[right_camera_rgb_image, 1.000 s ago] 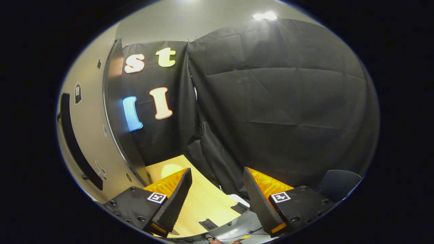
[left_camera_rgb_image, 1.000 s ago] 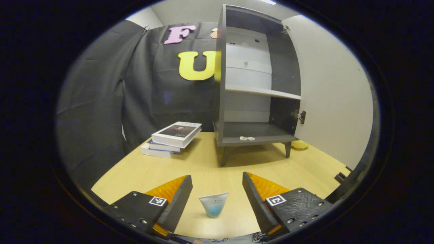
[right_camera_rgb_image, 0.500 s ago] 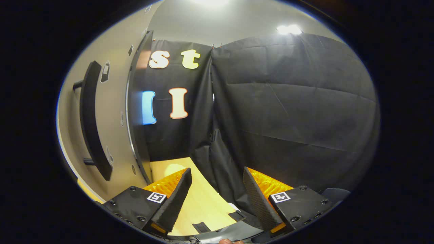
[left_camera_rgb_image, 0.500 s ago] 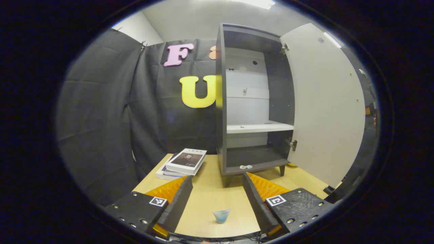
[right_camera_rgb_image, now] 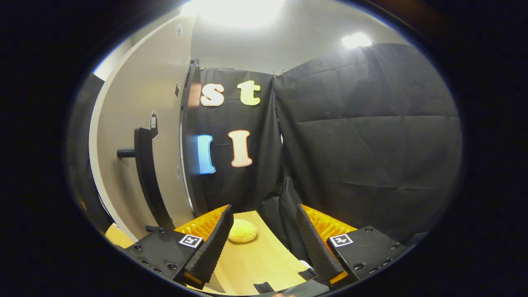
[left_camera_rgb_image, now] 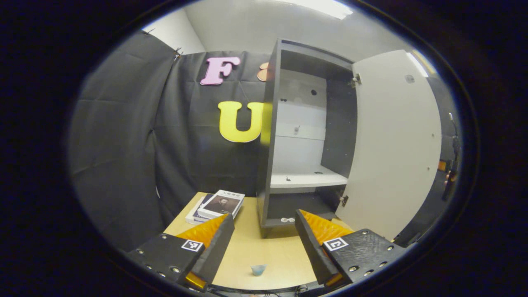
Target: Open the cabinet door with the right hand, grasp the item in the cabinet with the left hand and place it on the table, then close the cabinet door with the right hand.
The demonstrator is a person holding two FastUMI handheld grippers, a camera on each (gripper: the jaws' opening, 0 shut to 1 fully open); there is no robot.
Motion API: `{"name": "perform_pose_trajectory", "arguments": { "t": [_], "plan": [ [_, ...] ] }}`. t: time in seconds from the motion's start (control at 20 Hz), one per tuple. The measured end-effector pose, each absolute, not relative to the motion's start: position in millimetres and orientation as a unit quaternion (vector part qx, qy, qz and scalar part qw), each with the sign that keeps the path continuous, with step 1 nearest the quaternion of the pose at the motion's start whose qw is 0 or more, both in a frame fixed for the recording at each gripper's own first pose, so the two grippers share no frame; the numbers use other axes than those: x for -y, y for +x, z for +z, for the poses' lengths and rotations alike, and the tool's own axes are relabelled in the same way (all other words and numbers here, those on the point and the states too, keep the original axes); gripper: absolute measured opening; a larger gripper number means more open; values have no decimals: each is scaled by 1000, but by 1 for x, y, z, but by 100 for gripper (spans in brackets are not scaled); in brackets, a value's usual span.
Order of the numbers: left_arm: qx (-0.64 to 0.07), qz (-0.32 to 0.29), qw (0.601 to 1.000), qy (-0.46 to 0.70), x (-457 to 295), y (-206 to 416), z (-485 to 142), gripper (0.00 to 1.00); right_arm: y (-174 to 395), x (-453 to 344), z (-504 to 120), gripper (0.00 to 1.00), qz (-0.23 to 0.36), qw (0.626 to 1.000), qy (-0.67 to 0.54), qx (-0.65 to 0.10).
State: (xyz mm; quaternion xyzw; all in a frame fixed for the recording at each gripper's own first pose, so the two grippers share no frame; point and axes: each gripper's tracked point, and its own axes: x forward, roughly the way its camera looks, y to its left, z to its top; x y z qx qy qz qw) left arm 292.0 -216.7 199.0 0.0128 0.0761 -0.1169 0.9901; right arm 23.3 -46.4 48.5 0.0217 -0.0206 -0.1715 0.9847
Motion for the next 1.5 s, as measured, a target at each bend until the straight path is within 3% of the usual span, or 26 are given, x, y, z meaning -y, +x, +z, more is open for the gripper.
{"name": "perform_pose_trajectory", "arguments": {
  "t": [0.05,0.55,0.6,0.65,0.7,1.0,1.1,1.25,1.4,1.5],
  "plan": [
    [-69,-113,991,9,212,295,205,90,25,45,50,92,-169,985,23,17],
    [-63,-102,993,-4,172,305,223,90,32,21,75,96,-101,993,54,18],
    [-63,-100,993,-5,170,305,221,91,35,20,74,92,-101,993,54,15],
    [-62,-97,993,-7,168,305,220,91,32,22,74,96,-101,993,53,14],
    [-62,-95,993,-11,166,304,220,90,32,23,76,92,-100,993,53,13],
    [-72,-98,993,-6,163,299,214,90,29,11,79,92,-93,994,48,16],
    [-70,-98,993,13,162,302,216,90,28,3,78,96,-84,995,55,11],
    [-70,-109,992,5,169,302,216,90,27,-14,75,92,-71,996,61,6],
    [-76,-107,991,5,166,303,215,91,30,-41,68,96,-41,998,47,-7],
    [-74,-102,992,25,161,304,217,90,33,-60,62,92,-17,999,31,-20]
  ]
}}
